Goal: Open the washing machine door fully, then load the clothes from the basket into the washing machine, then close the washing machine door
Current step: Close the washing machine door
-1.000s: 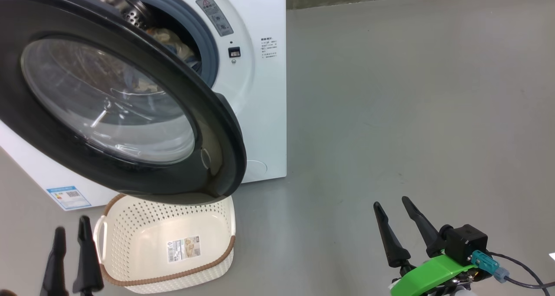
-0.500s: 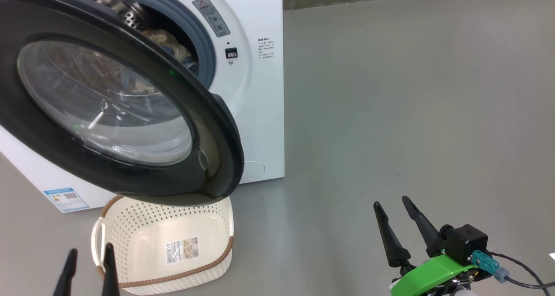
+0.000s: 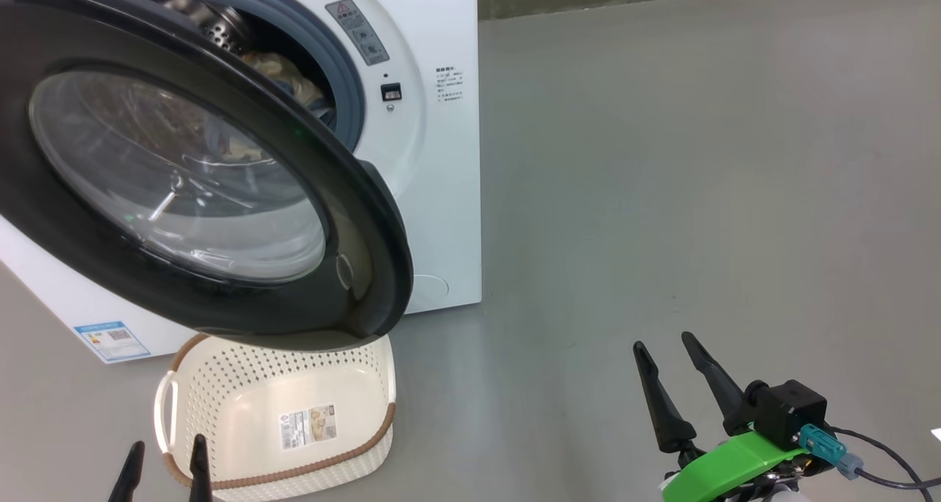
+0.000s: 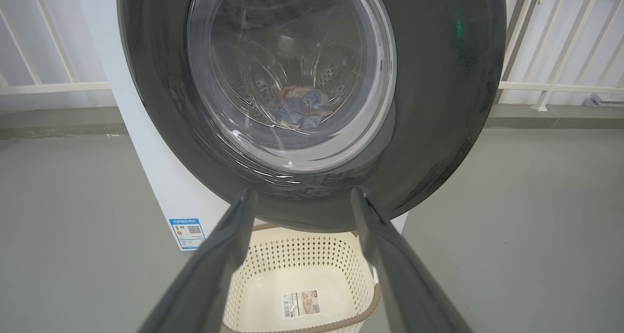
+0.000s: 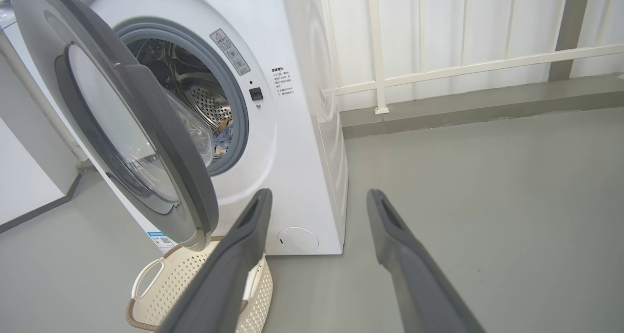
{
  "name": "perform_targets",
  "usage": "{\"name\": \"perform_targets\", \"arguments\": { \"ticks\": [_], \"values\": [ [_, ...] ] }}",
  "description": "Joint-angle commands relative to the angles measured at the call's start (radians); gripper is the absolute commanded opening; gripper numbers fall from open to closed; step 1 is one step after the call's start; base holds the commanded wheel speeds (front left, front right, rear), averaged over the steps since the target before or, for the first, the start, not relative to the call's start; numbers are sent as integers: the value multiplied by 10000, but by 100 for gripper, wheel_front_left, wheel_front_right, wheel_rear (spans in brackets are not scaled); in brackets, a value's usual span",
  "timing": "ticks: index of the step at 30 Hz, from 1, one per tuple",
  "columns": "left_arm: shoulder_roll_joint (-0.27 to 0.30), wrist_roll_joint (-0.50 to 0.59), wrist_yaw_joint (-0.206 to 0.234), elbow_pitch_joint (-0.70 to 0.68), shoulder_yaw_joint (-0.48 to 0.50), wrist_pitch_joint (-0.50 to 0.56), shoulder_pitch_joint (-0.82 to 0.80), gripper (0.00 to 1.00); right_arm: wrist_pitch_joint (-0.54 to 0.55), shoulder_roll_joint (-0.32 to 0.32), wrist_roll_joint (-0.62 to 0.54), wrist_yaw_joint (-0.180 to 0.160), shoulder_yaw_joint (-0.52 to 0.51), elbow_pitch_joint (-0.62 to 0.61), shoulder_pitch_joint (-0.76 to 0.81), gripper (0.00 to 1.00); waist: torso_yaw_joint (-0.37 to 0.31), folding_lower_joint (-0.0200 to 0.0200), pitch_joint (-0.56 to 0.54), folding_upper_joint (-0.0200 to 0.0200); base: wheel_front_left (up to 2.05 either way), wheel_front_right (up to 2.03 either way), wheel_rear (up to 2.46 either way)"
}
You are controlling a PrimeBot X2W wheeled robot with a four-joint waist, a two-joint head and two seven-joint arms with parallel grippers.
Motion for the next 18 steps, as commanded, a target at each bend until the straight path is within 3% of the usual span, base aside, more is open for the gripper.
{"name": "perform_targets", "arguments": {
  "ticks": [1, 17, 18],
  "values": [
    [45, 92, -4, -168, 371, -81, -202, 100, -122, 22, -77, 63, 234, -248, -78, 100, -9, 0, -16, 0, 0, 0, 0],
    [2, 113, -9, 27, 455, -82, -154, 100, -122, 22, -71, 63, 278, -138, -113, 100, 40, 0, -97, 0, 0, 0, 0],
    [1, 101, -9, 28, 455, -82, -145, 100, -122, 22, -65, 63, 276, -137, -115, 53, 42, 0, -100, 0, 0, 0, 0]
  ]
}}
